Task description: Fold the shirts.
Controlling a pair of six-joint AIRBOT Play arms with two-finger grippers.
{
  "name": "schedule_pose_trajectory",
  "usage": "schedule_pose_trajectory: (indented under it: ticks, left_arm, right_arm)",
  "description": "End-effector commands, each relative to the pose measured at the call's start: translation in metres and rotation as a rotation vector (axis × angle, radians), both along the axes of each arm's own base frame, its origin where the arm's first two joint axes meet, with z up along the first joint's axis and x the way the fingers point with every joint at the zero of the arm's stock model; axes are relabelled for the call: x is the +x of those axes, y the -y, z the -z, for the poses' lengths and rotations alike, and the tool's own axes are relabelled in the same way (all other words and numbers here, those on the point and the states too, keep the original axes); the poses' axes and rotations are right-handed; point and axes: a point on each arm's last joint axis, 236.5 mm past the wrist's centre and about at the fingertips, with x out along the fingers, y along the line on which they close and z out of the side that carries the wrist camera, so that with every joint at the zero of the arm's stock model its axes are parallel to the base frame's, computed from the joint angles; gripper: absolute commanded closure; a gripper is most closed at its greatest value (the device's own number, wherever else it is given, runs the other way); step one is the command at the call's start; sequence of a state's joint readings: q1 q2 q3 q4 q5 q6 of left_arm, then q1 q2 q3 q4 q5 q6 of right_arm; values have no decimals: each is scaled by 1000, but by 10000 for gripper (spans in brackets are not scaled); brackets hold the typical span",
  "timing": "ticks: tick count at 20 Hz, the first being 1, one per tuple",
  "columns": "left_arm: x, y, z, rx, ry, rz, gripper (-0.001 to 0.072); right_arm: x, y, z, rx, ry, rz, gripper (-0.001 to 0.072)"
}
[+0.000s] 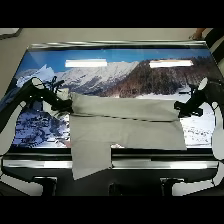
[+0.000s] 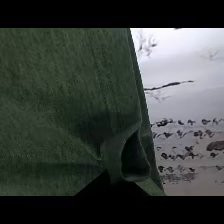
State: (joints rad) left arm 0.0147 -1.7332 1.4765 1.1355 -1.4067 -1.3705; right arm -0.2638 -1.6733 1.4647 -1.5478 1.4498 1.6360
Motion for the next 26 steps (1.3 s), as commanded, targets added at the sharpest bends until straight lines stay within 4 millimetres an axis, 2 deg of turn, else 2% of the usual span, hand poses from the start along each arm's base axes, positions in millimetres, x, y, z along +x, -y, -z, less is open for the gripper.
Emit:
schedule_pose_trajectory:
  ticks: [1, 2, 3, 4, 5, 6, 7, 9, 10, 12, 14, 16, 18, 20, 22, 23, 24, 26]
  left_arm:
    - [-26, -2, 16, 1, -107, 15, 597]
    - [-23, -3, 12, -2, -98, 11, 438]
    - [-21, -5, 6, -3, -92, 6, 313]
    - [-20, -10, -3, -6, -86, 4, 258]
    - [-20, -15, -12, -8, -82, 0, 257]
    - [-23, -20, -21, -10, -79, -7, 258]
    - [-28, -23, -28, -15, -77, -16, 258]
    - [-48, -18, -34, -63, -87, -34, 258]
    - [-67, -13, -28, -83, -103, -33, 258]
    - [-111, -8, -5, -91, -129, -33, 258]
    - [-153, -2, 17, -104, -155, -41, 258]
    - [-184, 1, 31, -113, -175, -28, 259]
    - [-206, 4, 40, -119, -208, -12, 259]
    - [-218, 6, 47, -125, -237, -19, 258]
    - [-221, 15, 50, -161, -238, -45, 259]
    - [-220, 21, 50, -186, -234, -63, 261]
    - [-219, 25, 51, -204, -232, -80, 264]
    - [-219, 27, 53, -211, -229, -100, 334]
  right_arm:
    - [-19, -11, 12, 37, -62, 5, 607]
    - [-17, -10, 6, 35, -52, 5, 436]
    - [-17, -7, -4, 26, -50, -4, 353]
    - [-17, -3, -19, 21, -32, 1, 304]
    - [-15, 3, -33, 29, 3, 27, 300]
    - [-22, 10, -44, 30, 5, 52, 264]
    - [-38, 16, -52, 42, -29, 79, 252]
    - [-66, 25, -57, 70, -78, 135, 206]
    - [-77, 25, -55, 76, -90, 146, 204]
    - [-98, 21, -46, 77, -116, 115, 190]
    - [-106, 13, -37, 97, -117, 113, 141]
    - [-115, 8, -31, 114, -147, 96, 133]
    - [-118, 7, -31, 118, -156, 93, 133]
    - [-117, 9, -30, 109, -151, 90, 133]
    - [-119, 12, -27, 95, -159, 89, 131]
    - [-124, 11, -23, 97, -172, 86, 83]
    - [-130, 8, -18, 107, -191, 76, 71]
    - [-144, 2, -3, 128, -228, 51, 71]
